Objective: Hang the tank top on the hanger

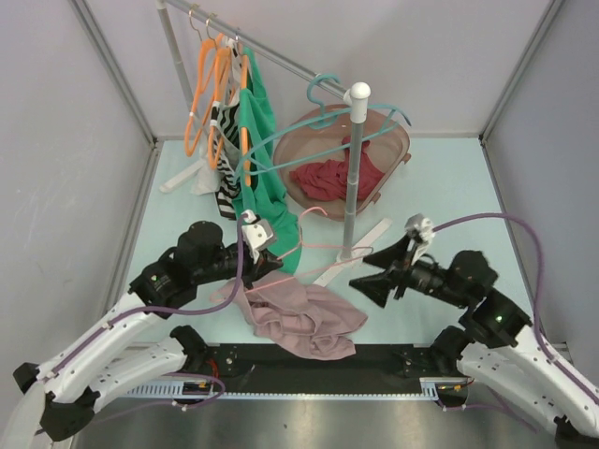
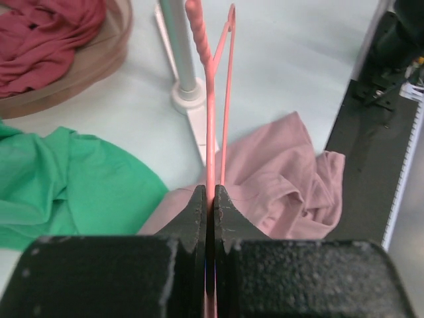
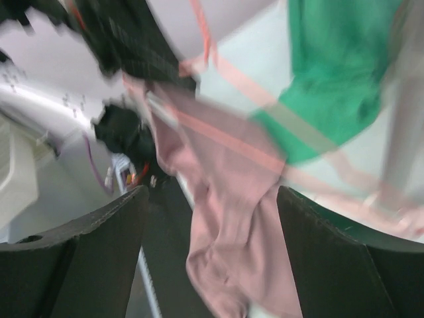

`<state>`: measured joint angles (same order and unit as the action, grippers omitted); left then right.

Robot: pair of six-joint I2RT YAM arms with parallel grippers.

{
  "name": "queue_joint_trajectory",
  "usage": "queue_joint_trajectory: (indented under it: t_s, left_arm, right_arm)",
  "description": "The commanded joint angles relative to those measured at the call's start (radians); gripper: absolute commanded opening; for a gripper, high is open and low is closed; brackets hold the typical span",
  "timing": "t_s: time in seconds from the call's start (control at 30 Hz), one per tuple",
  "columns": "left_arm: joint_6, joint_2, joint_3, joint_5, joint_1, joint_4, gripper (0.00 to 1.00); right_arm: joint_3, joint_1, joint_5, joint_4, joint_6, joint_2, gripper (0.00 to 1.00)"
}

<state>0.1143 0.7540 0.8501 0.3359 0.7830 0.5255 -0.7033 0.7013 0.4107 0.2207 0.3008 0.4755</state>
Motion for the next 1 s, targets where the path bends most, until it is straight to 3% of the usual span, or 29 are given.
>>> queue_joint_trajectory:
  t_s: [0.0, 0.07, 0.23, 0.37, 0.5, 0.97]
  left_arm:
    - [0.018, -0.001, -0.025, 0.015, -0.057, -0.11, 0.0]
    - [0.008, -0.007, -0.037, 0.026, -0.067, -0.122, 0.0]
    - [-0.004, -0.038, -0.066, 0.04, -0.07, -0.148, 0.0]
    - [-0.011, -0.042, -0.079, 0.04, -0.074, -0.148, 0.0]
    - [-0.011, -0.051, -0.083, 0.038, -0.074, -0.151, 0.0]
    - [-0.015, -0.058, -0.086, 0.048, -0.076, -0.151, 0.0]
  right_arm:
    - [0.117, 0.212, -0.188, 0.007, 0.115, -0.018, 0.83]
    - [0.168, 0.342, -0.292, -0.033, 0.139, 0.009, 0.83]
    - [0.208, 0.481, -0.464, -0.173, 0.159, 0.219, 0.82]
    - [0.203, 0.503, -0.519, -0.291, 0.179, 0.42, 0.81]
    - [0.183, 0.524, -0.602, -0.3, 0.193, 0.552, 0.82]
    - [0.203, 0.569, -0.552, -0.415, 0.198, 0.724, 0.79]
